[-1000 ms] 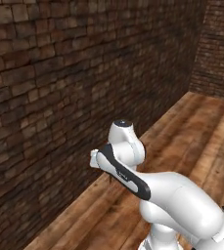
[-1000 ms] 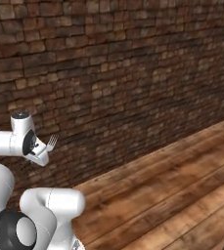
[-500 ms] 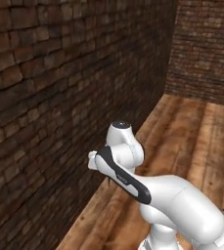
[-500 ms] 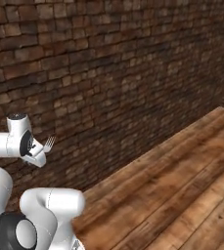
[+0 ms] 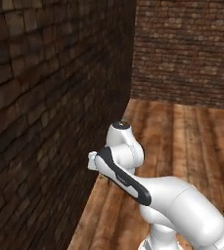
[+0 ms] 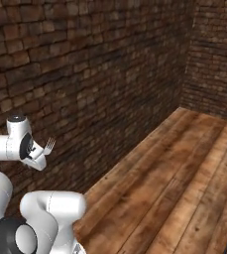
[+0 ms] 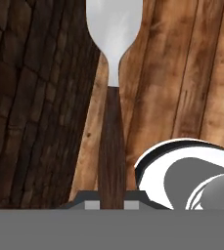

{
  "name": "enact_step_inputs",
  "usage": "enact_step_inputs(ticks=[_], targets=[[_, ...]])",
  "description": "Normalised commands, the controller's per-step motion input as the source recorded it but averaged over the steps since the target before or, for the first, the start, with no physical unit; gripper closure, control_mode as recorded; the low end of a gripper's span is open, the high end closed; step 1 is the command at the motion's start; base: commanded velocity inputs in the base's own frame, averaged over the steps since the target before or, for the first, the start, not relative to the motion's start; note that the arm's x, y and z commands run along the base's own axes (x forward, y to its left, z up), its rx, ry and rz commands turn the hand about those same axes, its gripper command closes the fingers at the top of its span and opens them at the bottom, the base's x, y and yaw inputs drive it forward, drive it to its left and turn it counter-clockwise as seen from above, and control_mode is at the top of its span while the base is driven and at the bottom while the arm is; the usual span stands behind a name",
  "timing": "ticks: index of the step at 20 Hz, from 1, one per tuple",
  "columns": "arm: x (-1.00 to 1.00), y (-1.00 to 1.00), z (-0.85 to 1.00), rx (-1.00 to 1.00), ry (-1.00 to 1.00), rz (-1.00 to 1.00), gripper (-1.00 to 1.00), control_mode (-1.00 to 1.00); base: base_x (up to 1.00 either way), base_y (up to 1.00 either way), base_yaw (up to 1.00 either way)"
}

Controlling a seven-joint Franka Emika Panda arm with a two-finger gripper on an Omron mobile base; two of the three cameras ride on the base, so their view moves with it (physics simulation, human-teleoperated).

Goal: Take the fork and place it on the left side of the plate. Then take the spoon and place it on the right side of the plate. Make sure they're directly next to the plate.

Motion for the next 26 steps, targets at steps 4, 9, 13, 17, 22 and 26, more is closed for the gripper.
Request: enact_step_inputs(ticks=[4, 9, 13, 17, 22, 26], targets=[[0.0, 0.0, 0.0, 0.0, 0.0, 0.0, 1.0, 1.0, 1.0, 0.0, -0.38], [0.0, 0.0, 0.0, 0.0, 0.0, 0.0, 1.0, 1.0, 1.0, 0.0, -0.38], [0.0, 0.0, 0.0, 0.0, 0.0, 0.0, 1.0, 1.0, 1.0, 0.0, -0.43], [0.0, 0.0, 0.0, 0.0, 0.0, 0.0, 1.0, 1.0, 1.0, 0.0, -0.53], [0.0, 0.0, 0.0, 0.0, 0.0, 0.0, 1.0, 1.0, 1.0, 0.0, -0.56], [0.0, 0.0, 0.0, 0.0, 0.0, 0.0, 1.0, 1.0, 1.0, 0.0, -0.57]])
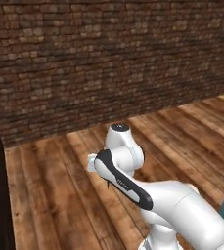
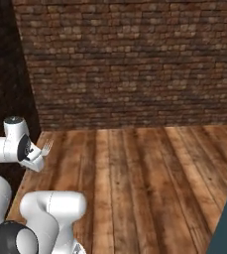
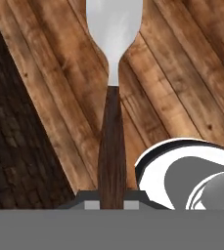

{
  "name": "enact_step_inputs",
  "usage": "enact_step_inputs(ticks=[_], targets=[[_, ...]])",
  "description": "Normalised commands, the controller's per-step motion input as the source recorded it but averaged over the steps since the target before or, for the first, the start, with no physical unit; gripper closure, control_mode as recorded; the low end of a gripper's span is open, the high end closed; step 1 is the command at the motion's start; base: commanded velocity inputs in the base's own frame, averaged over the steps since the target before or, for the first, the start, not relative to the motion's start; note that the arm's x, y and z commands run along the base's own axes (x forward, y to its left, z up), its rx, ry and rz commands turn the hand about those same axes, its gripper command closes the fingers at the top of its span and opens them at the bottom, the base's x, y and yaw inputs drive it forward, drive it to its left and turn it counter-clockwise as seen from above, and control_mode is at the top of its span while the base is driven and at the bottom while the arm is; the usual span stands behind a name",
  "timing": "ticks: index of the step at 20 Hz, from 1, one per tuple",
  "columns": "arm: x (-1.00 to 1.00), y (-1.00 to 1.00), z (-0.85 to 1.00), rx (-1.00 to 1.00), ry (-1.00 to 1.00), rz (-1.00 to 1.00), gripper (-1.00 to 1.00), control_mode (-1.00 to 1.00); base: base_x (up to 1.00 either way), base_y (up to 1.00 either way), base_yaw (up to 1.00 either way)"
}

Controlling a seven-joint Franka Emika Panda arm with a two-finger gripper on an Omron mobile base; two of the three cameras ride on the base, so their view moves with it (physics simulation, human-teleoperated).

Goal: Take the fork and place it on the left side of the plate. Then take the spoon and place it on the right side of the plate. Make sure they're directly next to the plate.

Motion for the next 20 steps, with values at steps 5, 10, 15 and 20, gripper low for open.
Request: enact_step_inputs(ticks=[5, 10, 15, 20], targets=[[0.0, 0.0, 0.0, 0.0, 0.0, 0.0, 1.0, 1.0, 1.0, 0.0, -0.56], [0.0, 0.0, 0.0, 0.0, 0.0, 0.0, 1.0, 1.0, 1.0, 0.0, -0.51], [0.0, 0.0, 0.0, 0.0, 0.0, 0.0, 1.0, 1.0, 1.0, 0.0, -0.5], [0.0, 0.0, 0.0, 0.0, 0.0, 0.0, 1.0, 1.0, 1.0, 0.11, -0.47]])
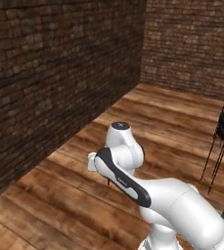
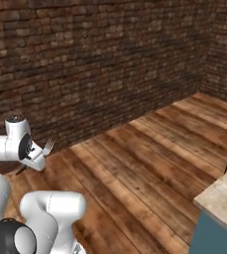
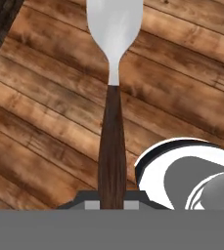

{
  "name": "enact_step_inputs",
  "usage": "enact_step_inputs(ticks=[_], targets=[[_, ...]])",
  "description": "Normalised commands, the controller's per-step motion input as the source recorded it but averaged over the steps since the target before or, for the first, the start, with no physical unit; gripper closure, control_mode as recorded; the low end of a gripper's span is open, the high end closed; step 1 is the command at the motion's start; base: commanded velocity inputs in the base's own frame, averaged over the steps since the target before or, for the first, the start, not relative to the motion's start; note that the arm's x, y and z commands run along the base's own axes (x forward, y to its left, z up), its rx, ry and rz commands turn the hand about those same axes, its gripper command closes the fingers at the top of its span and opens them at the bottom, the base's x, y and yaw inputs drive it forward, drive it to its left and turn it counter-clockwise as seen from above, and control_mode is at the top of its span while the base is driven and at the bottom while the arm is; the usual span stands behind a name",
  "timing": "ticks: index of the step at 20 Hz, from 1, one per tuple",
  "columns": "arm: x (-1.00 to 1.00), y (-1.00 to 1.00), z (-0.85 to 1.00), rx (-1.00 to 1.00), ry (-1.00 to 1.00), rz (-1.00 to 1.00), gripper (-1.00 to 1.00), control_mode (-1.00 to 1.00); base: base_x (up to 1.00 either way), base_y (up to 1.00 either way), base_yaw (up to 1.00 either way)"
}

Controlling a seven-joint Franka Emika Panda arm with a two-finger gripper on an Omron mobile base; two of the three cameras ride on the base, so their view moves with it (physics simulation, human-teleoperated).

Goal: Take the fork and place it on the left side of the plate. Then take the spoon and place it on the right side of the plate. Make sure they're directly next to the plate.

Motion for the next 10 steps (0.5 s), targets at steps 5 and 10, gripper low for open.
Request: enact_step_inputs(ticks=[5, 10], targets=[[0.0, 0.0, 0.0, 0.0, 0.0, 0.0, 1.0, 1.0, 1.0, 0.35, -0.44], [0.0, 0.0, 0.0, 0.0, 0.0, 0.0, 1.0, 1.0, 1.0, 0.44, -0.43]])
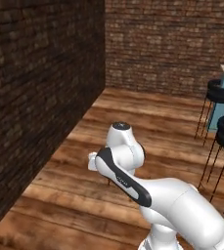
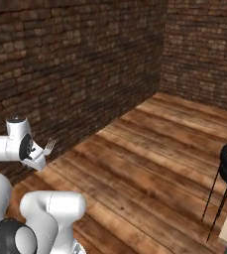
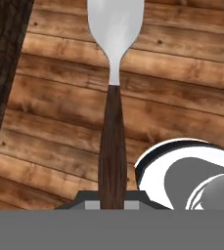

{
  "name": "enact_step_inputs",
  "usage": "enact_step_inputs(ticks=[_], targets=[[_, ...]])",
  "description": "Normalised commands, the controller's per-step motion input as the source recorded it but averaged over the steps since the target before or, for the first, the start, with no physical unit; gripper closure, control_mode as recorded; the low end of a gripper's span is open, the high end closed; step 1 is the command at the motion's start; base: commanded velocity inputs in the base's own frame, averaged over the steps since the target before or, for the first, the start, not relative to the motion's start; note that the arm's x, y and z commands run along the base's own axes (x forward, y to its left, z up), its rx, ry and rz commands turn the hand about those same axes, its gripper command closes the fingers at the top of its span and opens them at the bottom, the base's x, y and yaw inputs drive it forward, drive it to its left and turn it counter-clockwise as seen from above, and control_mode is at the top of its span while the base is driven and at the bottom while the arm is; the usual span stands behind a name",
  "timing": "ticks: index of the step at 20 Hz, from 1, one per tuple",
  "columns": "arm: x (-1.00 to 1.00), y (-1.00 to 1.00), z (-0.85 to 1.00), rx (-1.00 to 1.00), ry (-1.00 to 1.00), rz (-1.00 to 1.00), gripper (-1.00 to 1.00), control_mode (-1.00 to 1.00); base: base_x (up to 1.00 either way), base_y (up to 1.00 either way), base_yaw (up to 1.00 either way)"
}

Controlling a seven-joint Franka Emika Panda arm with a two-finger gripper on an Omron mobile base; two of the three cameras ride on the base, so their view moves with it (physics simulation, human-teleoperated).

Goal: Take the fork and place it on the left side of the plate. Then take the spoon and place it on the right side of the plate. Make sure they're directly next to the plate.

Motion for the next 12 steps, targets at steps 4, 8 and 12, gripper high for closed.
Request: enact_step_inputs(ticks=[4, 8, 12], targets=[[0.0, 0.0, 0.0, 0.0, 0.0, 0.0, 1.0, 1.0, 1.0, 0.75, -0.43], [0.0, 0.0, 0.0, 0.0, 0.0, 0.0, 1.0, 1.0, 1.0, 0.78, -0.44], [0.0, 0.0, 0.0, 0.0, 0.0, 0.0, 1.0, 1.0, 1.0, 0.79, -0.45]])
